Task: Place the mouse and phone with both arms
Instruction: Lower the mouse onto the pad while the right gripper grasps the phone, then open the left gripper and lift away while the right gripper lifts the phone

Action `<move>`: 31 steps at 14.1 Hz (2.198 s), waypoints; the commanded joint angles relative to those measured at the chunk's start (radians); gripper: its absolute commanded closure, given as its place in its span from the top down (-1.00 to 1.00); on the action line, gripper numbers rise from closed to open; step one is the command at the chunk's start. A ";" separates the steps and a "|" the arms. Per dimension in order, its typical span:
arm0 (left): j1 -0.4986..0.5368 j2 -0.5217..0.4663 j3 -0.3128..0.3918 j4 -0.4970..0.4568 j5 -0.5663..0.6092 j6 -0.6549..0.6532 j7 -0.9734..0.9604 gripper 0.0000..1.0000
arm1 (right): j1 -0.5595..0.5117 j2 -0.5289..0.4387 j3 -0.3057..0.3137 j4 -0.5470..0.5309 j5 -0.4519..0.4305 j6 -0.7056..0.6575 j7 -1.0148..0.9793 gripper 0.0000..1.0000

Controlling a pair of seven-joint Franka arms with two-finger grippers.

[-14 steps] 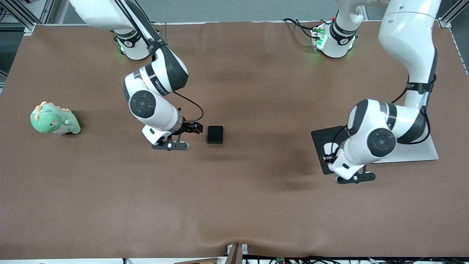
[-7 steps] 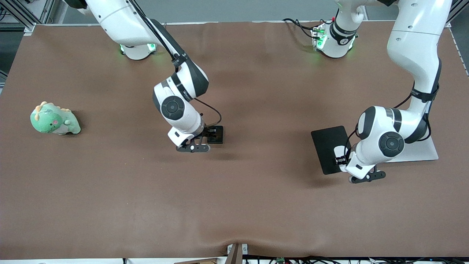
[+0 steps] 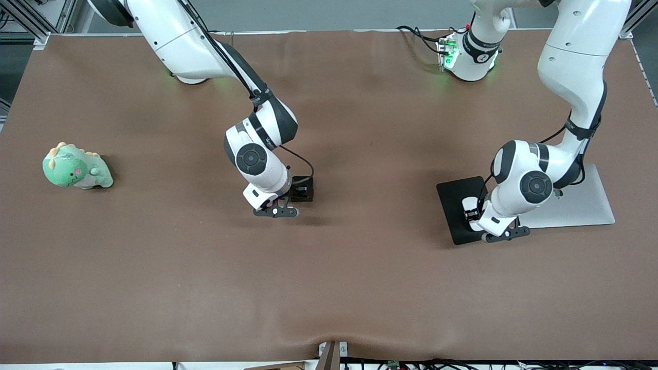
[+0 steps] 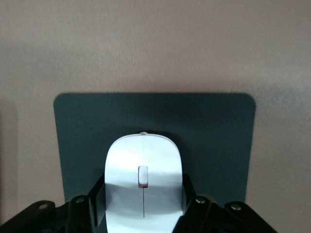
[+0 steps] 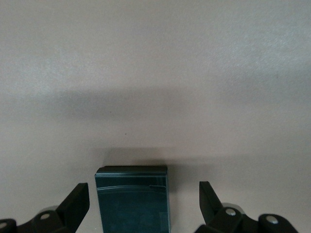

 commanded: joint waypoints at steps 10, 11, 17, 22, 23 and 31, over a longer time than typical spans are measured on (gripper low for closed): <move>0.003 -0.055 -0.013 -0.084 0.011 0.056 -0.024 0.99 | 0.065 0.041 -0.006 -0.012 -0.018 0.015 0.099 1.00; 0.003 -0.061 -0.016 -0.080 0.011 0.055 -0.020 1.00 | 0.068 0.046 -0.006 -0.012 -0.018 0.022 0.098 1.00; 0.001 -0.084 -0.023 0.055 0.011 -0.058 -0.019 1.00 | 0.084 0.061 -0.006 -0.014 -0.018 0.026 0.106 1.00; 0.003 -0.130 -0.045 0.274 0.020 -0.328 -0.013 1.00 | 0.082 0.060 -0.009 -0.012 -0.019 0.026 0.106 0.13; 0.003 -0.147 -0.045 0.310 0.020 -0.371 -0.012 1.00 | 0.076 0.058 -0.009 -0.009 -0.019 0.025 0.106 -0.46; 0.006 -0.320 -0.053 0.428 0.006 -0.577 0.010 1.00 | 0.027 0.015 -0.008 0.000 -0.013 -0.010 0.152 -1.00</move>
